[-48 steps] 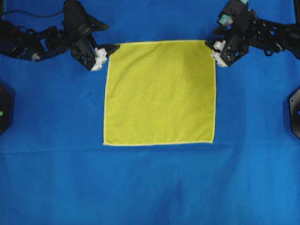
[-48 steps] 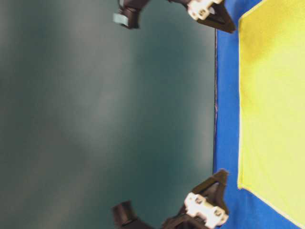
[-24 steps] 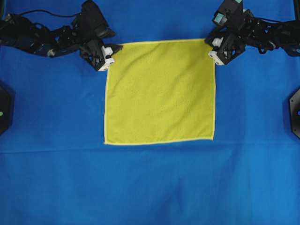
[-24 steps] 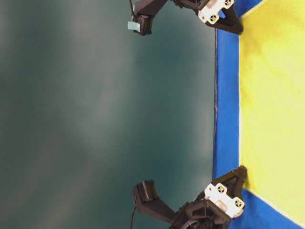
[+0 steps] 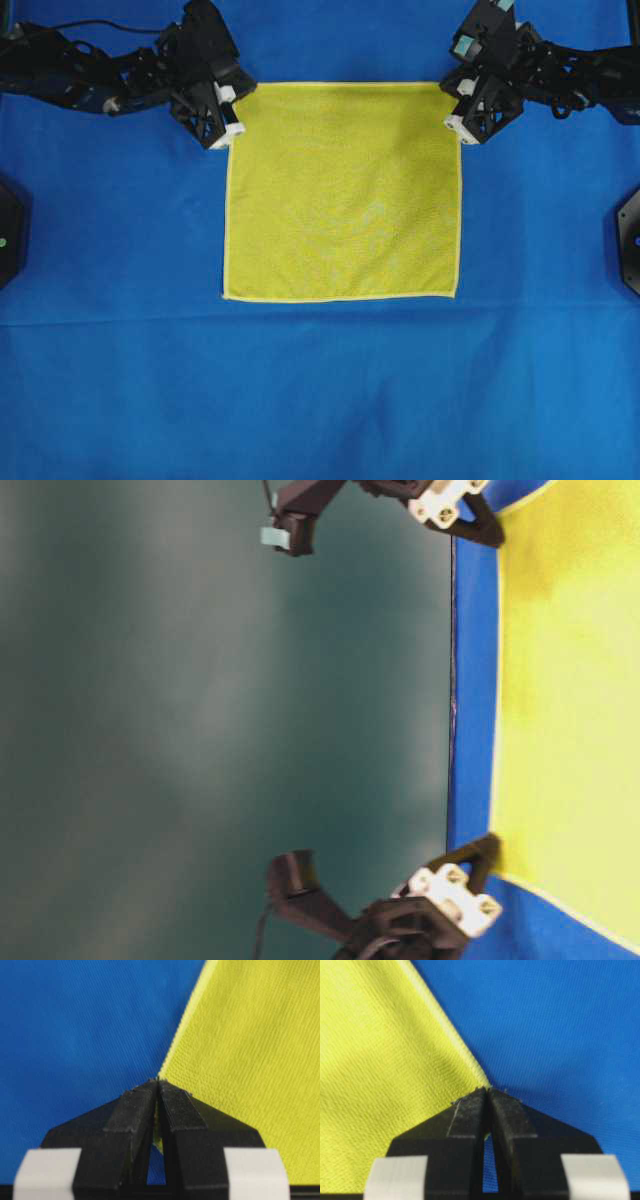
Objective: Fold the yellow towel.
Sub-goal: 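Pull both top corners down toward the bottom edge, folding in half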
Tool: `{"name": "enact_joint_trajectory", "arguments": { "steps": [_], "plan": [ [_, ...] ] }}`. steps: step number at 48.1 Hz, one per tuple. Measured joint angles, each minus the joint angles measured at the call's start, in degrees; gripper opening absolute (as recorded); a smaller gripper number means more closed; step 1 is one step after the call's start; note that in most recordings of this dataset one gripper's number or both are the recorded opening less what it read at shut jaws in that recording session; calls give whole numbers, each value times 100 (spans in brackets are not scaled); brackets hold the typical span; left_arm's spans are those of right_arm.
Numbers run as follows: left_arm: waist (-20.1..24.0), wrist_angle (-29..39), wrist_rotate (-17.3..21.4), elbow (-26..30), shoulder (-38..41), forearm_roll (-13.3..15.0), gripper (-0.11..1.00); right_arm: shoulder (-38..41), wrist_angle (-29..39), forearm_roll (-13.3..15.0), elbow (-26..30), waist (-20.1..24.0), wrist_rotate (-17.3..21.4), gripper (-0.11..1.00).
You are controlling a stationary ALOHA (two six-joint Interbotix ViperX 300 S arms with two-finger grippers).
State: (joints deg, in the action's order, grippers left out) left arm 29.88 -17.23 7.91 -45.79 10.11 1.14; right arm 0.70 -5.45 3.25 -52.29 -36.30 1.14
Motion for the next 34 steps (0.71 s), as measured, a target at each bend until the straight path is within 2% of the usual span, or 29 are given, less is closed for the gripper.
{"name": "enact_joint_trajectory", "arguments": {
  "steps": [11,22,28,34],
  "plan": [
    [-18,141,0,-18,-325,9,2,-492,185,0,0,0,9,2],
    [-229,316,-79,-114,-457,0,2,-545,193,0,-35,35,0,3],
    [-413,492,-114,-290,-782,9,2,-686,281,0,-149,299,18,2],
    [-782,633,-132,-510,-1169,9,2,-914,396,-26,-325,650,18,3]
  ]
}}
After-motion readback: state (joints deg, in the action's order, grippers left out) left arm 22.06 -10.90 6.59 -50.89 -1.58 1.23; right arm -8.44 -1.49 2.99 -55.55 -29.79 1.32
